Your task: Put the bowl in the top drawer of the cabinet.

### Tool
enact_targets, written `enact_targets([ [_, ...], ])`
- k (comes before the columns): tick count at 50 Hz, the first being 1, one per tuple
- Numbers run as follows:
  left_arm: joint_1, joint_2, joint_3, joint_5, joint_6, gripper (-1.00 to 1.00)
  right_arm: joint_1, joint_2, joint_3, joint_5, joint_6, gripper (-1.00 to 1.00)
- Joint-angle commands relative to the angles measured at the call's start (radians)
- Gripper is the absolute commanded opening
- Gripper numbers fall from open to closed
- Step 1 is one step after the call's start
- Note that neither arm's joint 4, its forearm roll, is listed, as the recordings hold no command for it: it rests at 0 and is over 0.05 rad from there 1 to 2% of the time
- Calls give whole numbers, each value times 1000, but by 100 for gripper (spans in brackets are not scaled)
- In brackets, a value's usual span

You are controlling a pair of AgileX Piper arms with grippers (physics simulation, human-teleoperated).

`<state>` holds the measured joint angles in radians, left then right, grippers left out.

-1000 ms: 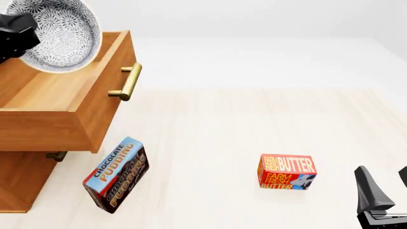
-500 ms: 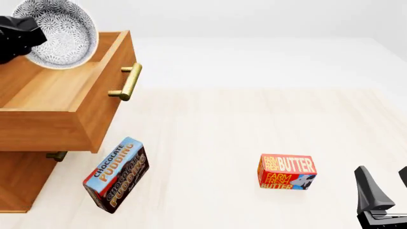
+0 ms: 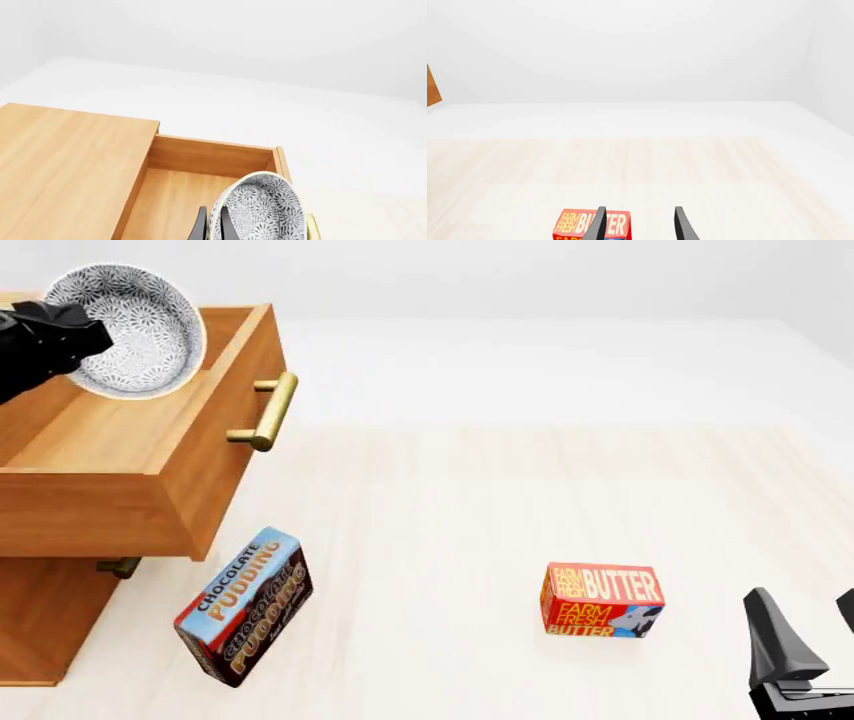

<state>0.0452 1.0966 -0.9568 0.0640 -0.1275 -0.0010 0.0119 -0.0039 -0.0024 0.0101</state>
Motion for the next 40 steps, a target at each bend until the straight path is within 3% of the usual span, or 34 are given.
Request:
enact_targets([
  [1,21,25,9,-21,4,-100,0,0,0,0,0,100],
  [40,96,68,63,-73,26,-100,0,0,0,0,0,100],
])
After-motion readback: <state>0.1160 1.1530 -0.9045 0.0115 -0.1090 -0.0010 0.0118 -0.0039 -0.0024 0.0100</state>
